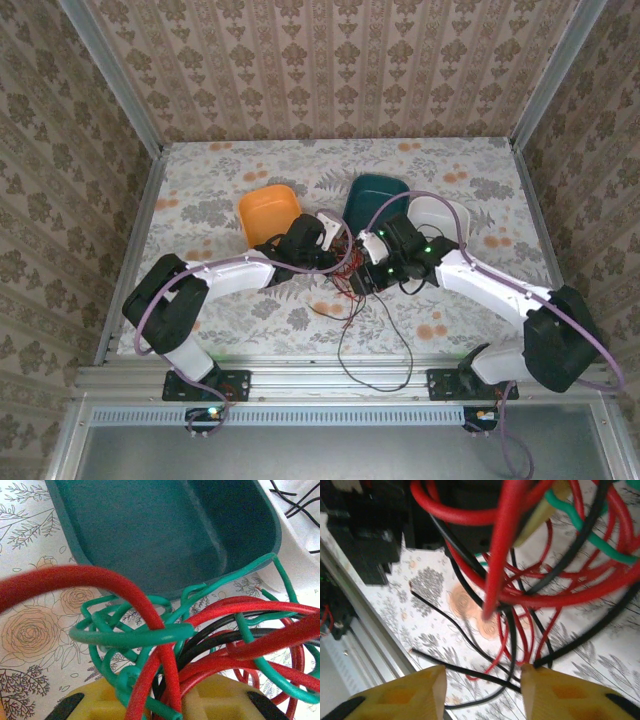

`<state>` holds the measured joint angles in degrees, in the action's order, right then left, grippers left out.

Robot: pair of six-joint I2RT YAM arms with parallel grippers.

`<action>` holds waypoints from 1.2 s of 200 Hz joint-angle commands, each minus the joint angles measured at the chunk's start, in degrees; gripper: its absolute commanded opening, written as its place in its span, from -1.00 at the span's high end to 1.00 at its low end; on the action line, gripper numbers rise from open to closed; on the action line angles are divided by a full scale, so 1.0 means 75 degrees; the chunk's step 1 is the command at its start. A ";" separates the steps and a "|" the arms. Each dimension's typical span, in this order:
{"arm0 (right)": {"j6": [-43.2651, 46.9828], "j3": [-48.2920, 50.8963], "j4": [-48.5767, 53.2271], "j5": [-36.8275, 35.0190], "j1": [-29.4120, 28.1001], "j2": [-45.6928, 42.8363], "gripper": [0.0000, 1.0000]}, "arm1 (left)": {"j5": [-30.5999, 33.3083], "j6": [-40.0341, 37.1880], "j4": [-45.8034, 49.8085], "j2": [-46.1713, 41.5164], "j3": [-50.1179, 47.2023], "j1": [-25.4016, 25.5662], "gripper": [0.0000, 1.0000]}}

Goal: Untangle the cables

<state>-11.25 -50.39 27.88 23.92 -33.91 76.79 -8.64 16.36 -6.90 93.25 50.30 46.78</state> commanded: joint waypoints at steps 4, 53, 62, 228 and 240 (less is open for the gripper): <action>0.0338 -0.0194 0.0829 -0.0607 -0.0025 -0.0220 -0.02 | -0.0126 0.0148 -0.0407 -0.0035 0.0081 -0.0039 1.00; 0.0261 0.0024 0.0832 -0.0637 -0.0197 0.0155 -0.45 | -0.0136 0.0230 -0.0531 0.0006 0.0034 -0.0045 1.00; 0.0209 0.0056 0.0693 -0.0786 -0.0233 0.0252 -0.46 | -0.0136 0.0213 -0.0532 0.0006 0.0031 -0.0042 1.00; -0.0440 -0.0945 0.0710 -0.3945 -0.0014 -0.1567 1.00 | 0.0074 -0.0022 -0.0106 0.0281 -0.0301 -0.0031 0.62; -0.0446 -0.1299 0.0741 -0.4355 -0.0014 -0.1740 1.00 | 0.0104 -0.0060 -0.0030 0.0306 -0.0309 -0.0028 0.57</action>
<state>-12.64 -54.48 31.16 4.34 -34.98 67.90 -9.43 16.93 -9.80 94.43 49.12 47.44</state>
